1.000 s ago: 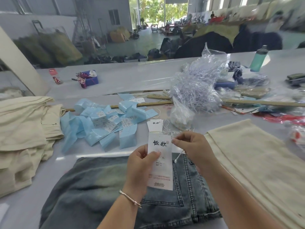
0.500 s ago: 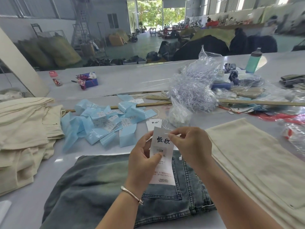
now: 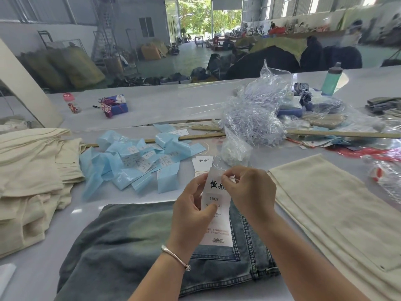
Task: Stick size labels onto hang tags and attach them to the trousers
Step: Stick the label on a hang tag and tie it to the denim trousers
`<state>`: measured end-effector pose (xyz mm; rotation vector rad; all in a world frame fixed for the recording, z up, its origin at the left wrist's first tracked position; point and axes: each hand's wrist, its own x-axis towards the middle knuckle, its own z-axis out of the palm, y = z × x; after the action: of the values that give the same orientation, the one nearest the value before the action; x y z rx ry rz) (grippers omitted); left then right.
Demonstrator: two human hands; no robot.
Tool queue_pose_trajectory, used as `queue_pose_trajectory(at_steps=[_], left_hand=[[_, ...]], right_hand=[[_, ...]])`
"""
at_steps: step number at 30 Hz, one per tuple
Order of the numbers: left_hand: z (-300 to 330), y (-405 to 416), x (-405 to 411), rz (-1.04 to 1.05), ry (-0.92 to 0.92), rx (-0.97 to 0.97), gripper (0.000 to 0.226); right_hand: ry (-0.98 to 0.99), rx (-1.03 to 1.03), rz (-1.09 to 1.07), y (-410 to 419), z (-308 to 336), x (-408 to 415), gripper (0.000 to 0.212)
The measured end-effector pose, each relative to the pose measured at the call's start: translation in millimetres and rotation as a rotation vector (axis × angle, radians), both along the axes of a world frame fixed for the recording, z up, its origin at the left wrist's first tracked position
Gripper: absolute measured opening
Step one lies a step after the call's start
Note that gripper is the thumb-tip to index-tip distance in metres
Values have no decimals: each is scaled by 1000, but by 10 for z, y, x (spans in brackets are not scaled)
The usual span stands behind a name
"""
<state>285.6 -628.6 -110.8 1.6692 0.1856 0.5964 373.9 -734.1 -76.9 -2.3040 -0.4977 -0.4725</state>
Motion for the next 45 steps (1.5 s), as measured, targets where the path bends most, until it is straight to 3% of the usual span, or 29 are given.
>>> queue_pose_trajectory(at_steps=[4,7,9,11,13,19,21,24,29,31,37,41,45], left_hand=[[10,5,16,-31,-29,-55,42],[61,26,50,-60,-50,-259,13],[86,47,89,-46,-50,-372,22],[113,65,138,-20,-52,-397,15],[124,81,178,11,-66,-335,6],[57,64,268,108,-50,57,22],[28,62,308,132,-36,162,24],[41,37,376,92,-30,179,25],[78,-126,468,-24,-87,216,28],[54,-184,503,-55,-75,224,31],[-167,-352,645,-138,19,231,25],[-435,-391,810,-168,177,353,13],[-688,-362,968,-150,342,478,8]], right_hand=[[8,22,24,10,9,-36,9],[-3,80,54,18,12,-77,8],[2,98,68,27,2,-105,10],[12,103,79,27,-11,-125,10],[18,103,81,19,-22,-139,10],[164,58,107,-137,-72,-54,7],[214,92,113,-247,-81,21,28],[251,194,169,-370,-55,100,36],[574,429,388,-447,-45,82,5],[600,480,377,-525,-113,101,11],[507,389,202,-846,-271,252,12],[242,198,-125,-1060,-220,474,11],[-74,221,-215,-1192,3,713,12]])
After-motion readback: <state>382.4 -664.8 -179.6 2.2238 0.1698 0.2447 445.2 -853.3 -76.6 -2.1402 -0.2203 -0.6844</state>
